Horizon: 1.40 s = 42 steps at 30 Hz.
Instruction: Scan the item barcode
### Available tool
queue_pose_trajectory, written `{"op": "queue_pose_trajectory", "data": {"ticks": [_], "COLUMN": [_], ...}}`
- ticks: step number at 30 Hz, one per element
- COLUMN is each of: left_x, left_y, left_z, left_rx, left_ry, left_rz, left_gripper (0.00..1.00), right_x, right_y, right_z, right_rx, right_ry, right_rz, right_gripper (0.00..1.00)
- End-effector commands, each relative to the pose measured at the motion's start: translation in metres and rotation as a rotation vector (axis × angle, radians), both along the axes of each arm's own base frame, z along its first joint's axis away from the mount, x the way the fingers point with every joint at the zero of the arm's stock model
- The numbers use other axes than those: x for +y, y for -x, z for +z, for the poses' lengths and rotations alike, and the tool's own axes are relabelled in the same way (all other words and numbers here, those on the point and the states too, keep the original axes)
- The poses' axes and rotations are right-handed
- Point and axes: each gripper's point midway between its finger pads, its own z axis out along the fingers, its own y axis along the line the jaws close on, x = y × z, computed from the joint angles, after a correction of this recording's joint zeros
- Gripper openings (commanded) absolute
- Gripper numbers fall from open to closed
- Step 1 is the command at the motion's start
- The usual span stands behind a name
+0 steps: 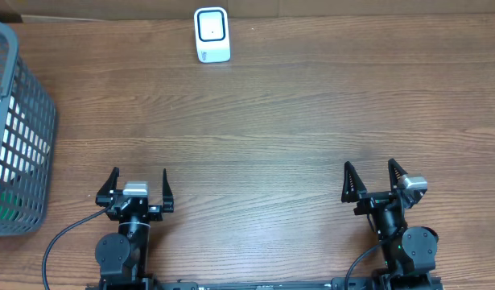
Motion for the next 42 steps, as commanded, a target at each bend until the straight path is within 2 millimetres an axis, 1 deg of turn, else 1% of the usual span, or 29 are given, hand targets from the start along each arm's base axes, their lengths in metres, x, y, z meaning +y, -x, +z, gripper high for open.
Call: {"op": "queue_pose_trajectory", "data": {"ticks": [1,16,22,27,32,35,39,42], "left_x": [-0.005,-0.006,-0.006,-0.006,-0.007,-0.01,-0.02,-0.023], "left_y": [0.0,0.0,0.002,0.005,0.007,0.003,-0.008,-0.021], "left_z": [0.001,0.001,0.011,0.032,0.066,0.09,0.12,0.141], "left_rx": [-0.008,-0.01,-0.018,-0.055,-0.067,-0.048,0.044,0.171], "left_ry": [-0.018,-0.013,0.014,0.068,0.129,0.135,0.148,0.178], "left_rz": [-0.025,-0.032,-0.03,-0.027,-0.026,-0.045,-0.099,-0.106], "left_gripper": [0.99,1.0,1.0,1.0,1.0,1.0,1.0,1.0], "right_x": [0.002,0.002,0.002,0.002,0.002,0.002,0.002,0.002], "right_y": [0.0,0.0,0.0,0.0,0.0,0.0,0.0,0.0], "right_z": [-0.002,-0.002,-0.002,-0.002,-0.002,-0.002,-0.002,-0.002], "right_rx": [-0.003,-0.003,-0.003,-0.003,-0.003,-0.003,-0.003,-0.003], "right_ry": [-0.003,-0.003,-0.003,-0.003,-0.003,-0.003,-0.003,-0.003], "right_rz": [0.008,0.008,0.008,0.008,0.008,0.008,0.008,0.008], "right_gripper": [1.0,1.0,1.0,1.0,1.0,1.0,1.0,1.0]}}
